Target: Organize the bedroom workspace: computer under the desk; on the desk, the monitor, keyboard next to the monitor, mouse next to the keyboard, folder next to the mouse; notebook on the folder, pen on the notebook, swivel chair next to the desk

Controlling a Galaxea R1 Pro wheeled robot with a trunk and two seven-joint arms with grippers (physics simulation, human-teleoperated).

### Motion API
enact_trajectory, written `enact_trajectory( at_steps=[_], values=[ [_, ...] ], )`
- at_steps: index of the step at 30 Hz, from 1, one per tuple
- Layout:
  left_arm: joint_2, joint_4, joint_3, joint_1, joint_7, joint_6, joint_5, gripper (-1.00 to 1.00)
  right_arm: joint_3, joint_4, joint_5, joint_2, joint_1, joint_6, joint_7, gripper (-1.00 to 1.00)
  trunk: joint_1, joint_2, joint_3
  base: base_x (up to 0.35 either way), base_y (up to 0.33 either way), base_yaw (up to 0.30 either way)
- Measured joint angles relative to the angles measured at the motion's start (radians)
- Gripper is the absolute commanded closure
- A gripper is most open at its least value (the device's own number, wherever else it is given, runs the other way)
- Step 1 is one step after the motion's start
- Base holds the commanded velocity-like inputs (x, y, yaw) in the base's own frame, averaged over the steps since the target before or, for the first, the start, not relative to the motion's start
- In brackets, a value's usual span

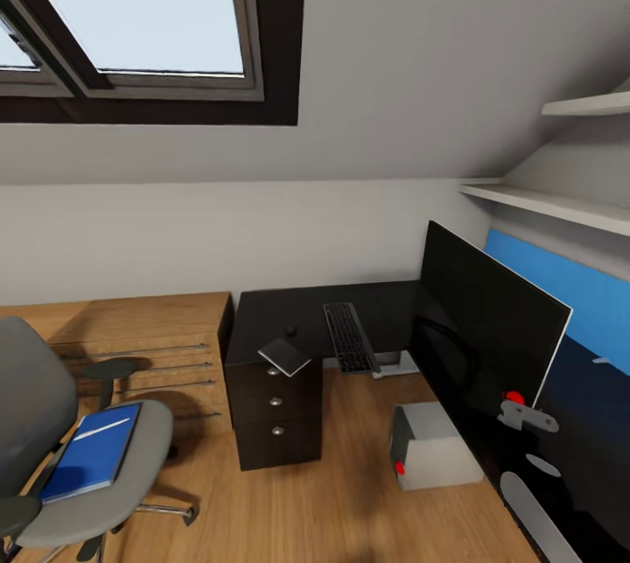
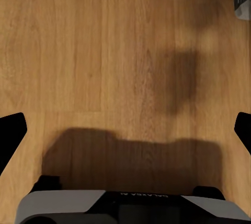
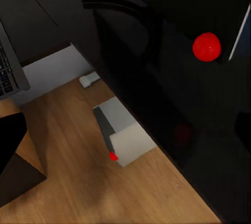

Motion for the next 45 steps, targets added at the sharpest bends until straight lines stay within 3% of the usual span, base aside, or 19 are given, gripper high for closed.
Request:
enact_trajectory(
  at_steps=[11, 17, 20, 21, 30, 41, 45],
  values=[
    [0.003, 0.000, 0.005, 0.000, 0.003, 0.000, 0.004, -1.00, -0.019, 0.005, 0.000, 0.000, 0.000, -0.001, 0.002, -1.00, 0.000, 0.000, 0.012, 0.000, 0.000, -0.183],
    [0.004, 0.000, 0.007, 0.000, 0.004, 0.000, 0.005, -1.00, -0.098, 0.040, 0.003, 0.000, 0.000, 0.003, 0.014, -1.00, 0.000, 0.000, 0.019, 0.000, 0.000, -0.185],
    [0.004, 0.000, 0.007, 0.000, 0.004, 0.000, 0.005, -1.00, -0.115, 0.055, 0.005, 0.000, 0.000, 0.005, 0.024, -1.00, 0.000, 0.000, 0.023, 0.000, 0.000, -0.185],
    [0.004, 0.000, 0.007, 0.000, 0.004, 0.000, 0.005, -1.00, -0.141, 0.062, 0.006, -0.004, 0.000, 0.008, 0.030, -1.00, 0.000, 0.000, 0.024, 0.000, 0.000, -0.185],
    [0.009, 0.000, 0.008, 0.000, 0.004, 0.000, 0.006, -1.00, -0.215, 0.091, 0.007, -0.023, 0.000, 0.014, 0.092, -1.00, 0.000, 0.000, 0.033, 0.000, 0.000, -0.146],
    [0.010, 0.000, 0.008, 0.000, 0.005, 0.000, 0.006, -1.00, -0.235, 0.111, 0.028, -0.027, 0.000, 0.011, 0.105, -1.00, 0.000, 0.000, 0.034, 0.000, 0.000, -0.016],
    [0.010, 0.000, 0.008, 0.000, 0.005, 0.000, 0.006, -1.00, -0.241, 0.181, 0.038, -0.030, -0.005, 0.009, 0.107, -1.00, 0.000, 0.000, 0.034, 0.000, 0.000, -0.002]
  ],
)
